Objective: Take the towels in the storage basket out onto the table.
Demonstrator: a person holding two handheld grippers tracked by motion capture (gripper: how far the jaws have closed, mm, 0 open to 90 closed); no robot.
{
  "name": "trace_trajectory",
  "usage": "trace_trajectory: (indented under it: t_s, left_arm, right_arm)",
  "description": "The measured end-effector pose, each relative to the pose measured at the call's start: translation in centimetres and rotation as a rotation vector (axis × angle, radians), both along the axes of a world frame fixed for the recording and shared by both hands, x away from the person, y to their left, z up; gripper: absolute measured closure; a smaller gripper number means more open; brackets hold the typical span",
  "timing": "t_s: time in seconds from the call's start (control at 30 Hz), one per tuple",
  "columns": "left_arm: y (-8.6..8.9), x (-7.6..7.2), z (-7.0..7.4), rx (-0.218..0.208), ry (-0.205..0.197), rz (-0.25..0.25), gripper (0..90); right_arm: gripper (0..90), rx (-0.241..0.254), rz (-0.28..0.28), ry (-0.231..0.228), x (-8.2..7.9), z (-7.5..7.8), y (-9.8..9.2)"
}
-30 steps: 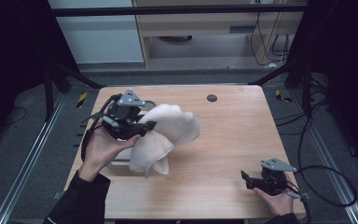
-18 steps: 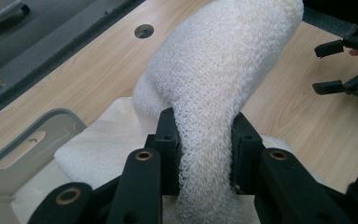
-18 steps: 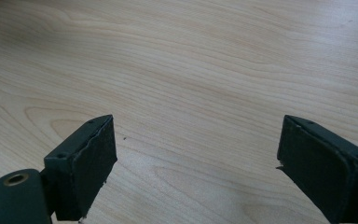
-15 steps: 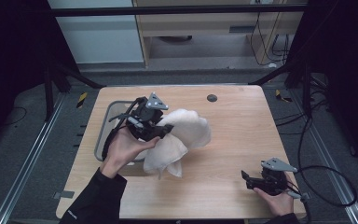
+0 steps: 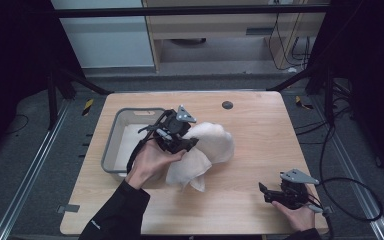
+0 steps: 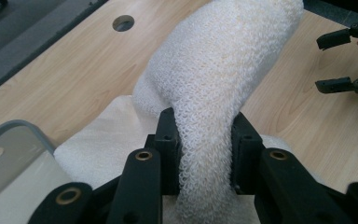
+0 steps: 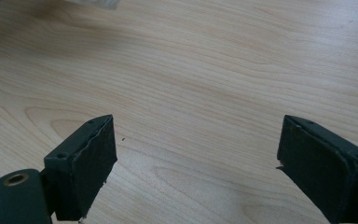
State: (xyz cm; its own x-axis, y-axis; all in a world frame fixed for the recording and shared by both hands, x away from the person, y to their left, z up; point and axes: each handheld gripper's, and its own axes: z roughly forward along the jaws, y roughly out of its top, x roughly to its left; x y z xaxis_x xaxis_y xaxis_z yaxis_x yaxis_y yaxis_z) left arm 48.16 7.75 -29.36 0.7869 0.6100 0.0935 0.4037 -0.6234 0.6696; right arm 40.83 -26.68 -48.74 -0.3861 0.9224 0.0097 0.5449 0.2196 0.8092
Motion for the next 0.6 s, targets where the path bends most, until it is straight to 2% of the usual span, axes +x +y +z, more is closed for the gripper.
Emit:
trace_trajectory:
  t_s: [0.23, 0.6]
  left_arm:
    - [-1.1, 0.6, -2.2, -0.006, 0.005, -0.012, 69.4]
    - [-1.7, 0.8, -3.8, -0.007, 0.030, -0.020, 69.2]
  right_arm:
    - [11.6, -0.002, 0.002, -0.001, 0.0, 0.0, 0.0]
    - [11.7, -0.004, 0.007, -0.002, 0.0, 0.0, 0.0]
